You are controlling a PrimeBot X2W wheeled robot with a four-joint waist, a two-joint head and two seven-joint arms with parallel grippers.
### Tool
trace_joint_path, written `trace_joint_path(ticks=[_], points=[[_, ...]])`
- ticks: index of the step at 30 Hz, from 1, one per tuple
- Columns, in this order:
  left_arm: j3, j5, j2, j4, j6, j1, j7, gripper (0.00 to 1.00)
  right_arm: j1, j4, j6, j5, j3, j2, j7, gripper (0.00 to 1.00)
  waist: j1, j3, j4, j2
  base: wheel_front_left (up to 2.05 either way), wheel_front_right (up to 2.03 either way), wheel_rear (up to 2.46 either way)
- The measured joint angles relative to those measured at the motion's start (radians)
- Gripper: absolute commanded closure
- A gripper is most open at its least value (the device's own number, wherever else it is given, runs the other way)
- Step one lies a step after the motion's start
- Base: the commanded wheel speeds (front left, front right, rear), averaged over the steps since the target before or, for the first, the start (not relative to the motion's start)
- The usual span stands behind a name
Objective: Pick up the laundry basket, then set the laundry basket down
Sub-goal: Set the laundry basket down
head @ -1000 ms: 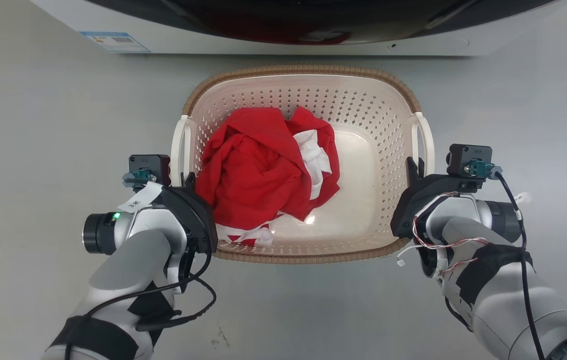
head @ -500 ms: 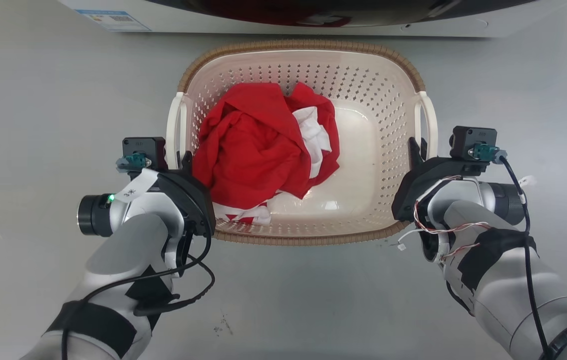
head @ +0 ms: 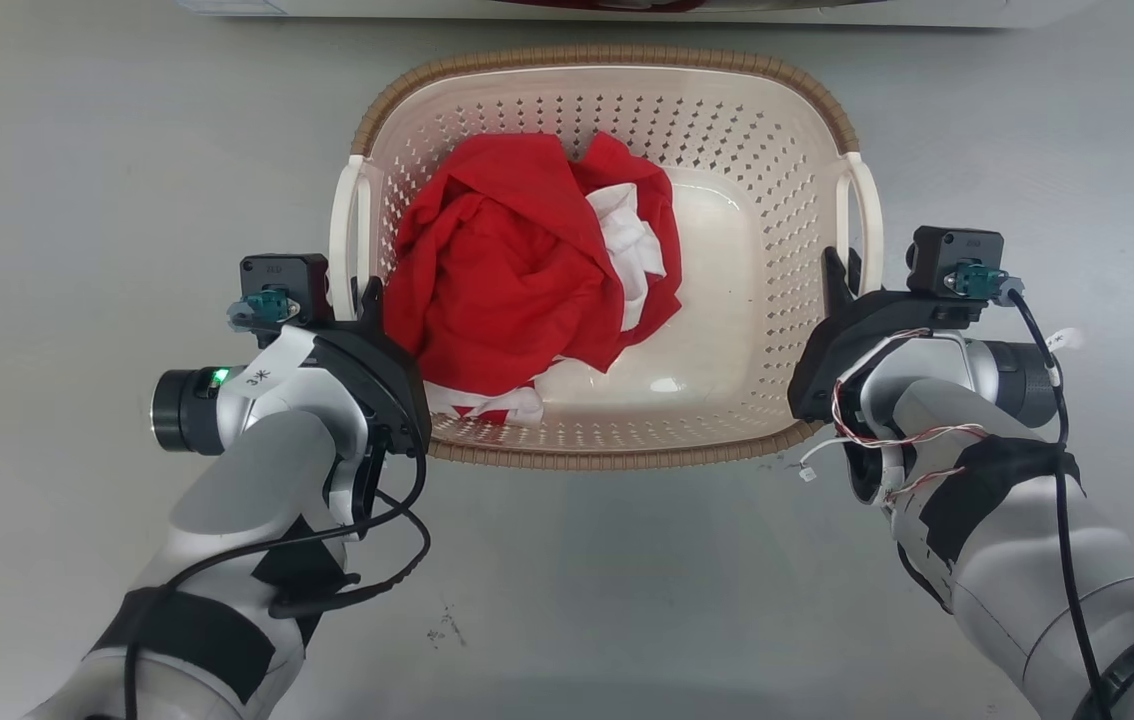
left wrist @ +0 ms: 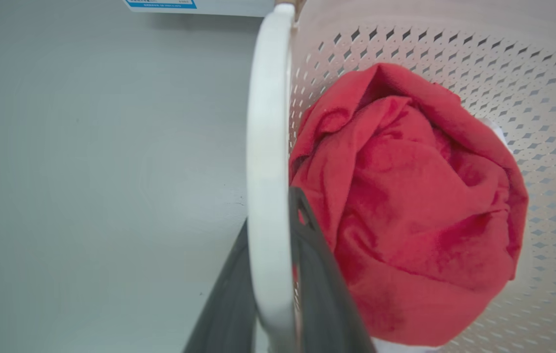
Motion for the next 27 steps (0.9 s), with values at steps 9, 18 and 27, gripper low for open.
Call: trace_joint_path(ticks=[9, 18, 27], points=[[0.000, 0.002, -0.002, 0.011, -0.007, -0.021, -0.012, 1.00, -0.006, 0.001, 0.000, -0.006, -0.001, 0.000, -0.008, 1.00, -0.0001, 0.014, 0.001, -0.0001, 0.00, 0.00, 0.00], [-0.001, 0.010, -0.005, 0.021, -0.007, -0.038, -0.032, 0.91, -0.022, 0.001, 0.000, -0.013, -0.001, 0.000, -0.009, 0.04, -0.0001, 0.028, 0.000, 0.0000, 0.00, 0.00, 0.00], [-0.001, 0.012, -0.013, 0.028, -0.007, -0.045, -0.045, 0.00, -0.031, 0.002, 0.000, -0.014, -0.002, 0.003, -0.010, 0.00, -0.0001, 0.035, 0.001, 0.0000, 0.00, 0.00, 0.00]])
